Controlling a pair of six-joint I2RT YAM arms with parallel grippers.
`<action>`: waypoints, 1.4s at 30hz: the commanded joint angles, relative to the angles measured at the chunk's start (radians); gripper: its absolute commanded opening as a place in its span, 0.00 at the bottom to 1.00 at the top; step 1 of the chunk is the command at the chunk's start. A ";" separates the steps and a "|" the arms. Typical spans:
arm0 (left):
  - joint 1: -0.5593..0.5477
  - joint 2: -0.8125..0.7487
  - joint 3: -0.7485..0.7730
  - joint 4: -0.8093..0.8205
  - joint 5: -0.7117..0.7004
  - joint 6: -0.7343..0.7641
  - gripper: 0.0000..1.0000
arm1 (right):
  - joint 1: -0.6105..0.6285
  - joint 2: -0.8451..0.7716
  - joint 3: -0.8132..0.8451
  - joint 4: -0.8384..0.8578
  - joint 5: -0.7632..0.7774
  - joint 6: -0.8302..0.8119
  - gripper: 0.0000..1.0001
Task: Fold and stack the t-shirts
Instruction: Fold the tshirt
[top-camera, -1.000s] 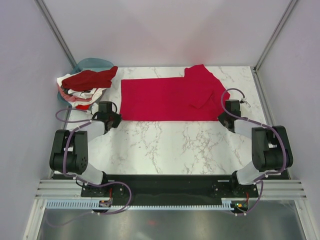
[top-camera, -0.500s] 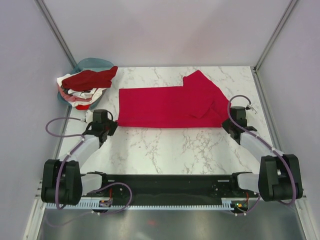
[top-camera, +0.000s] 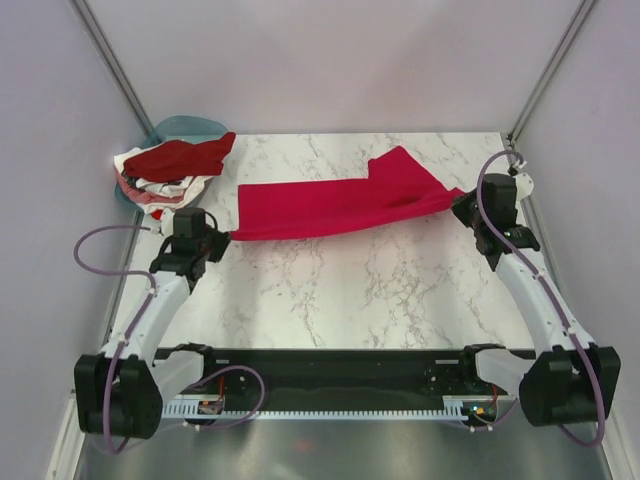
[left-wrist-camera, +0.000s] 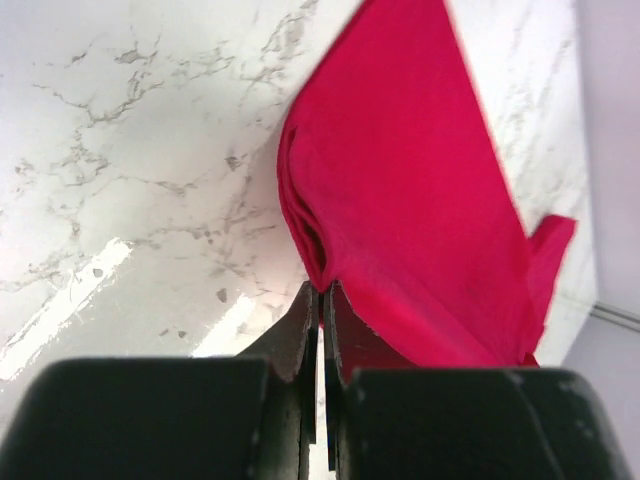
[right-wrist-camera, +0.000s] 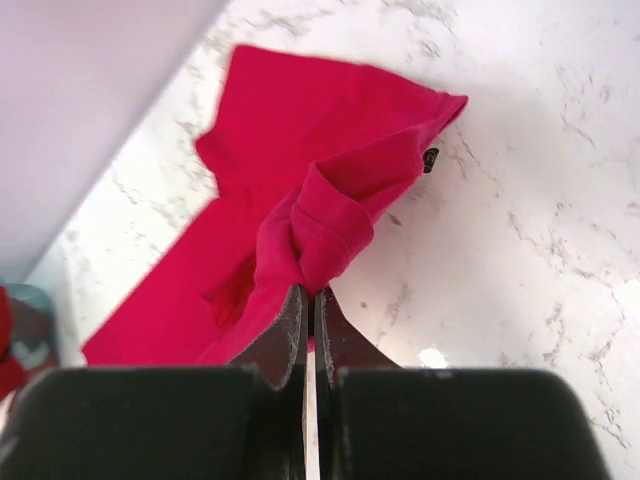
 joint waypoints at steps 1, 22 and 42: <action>0.009 -0.124 0.011 -0.084 -0.045 -0.007 0.02 | -0.002 -0.084 0.013 -0.065 0.025 -0.016 0.00; 0.009 -0.486 -0.365 -0.176 -0.082 0.001 0.02 | -0.002 -0.575 -0.456 -0.257 0.123 0.121 0.19; 0.009 -0.337 -0.137 -0.225 -0.108 0.133 0.61 | 0.000 -0.227 -0.252 -0.142 -0.051 -0.202 0.75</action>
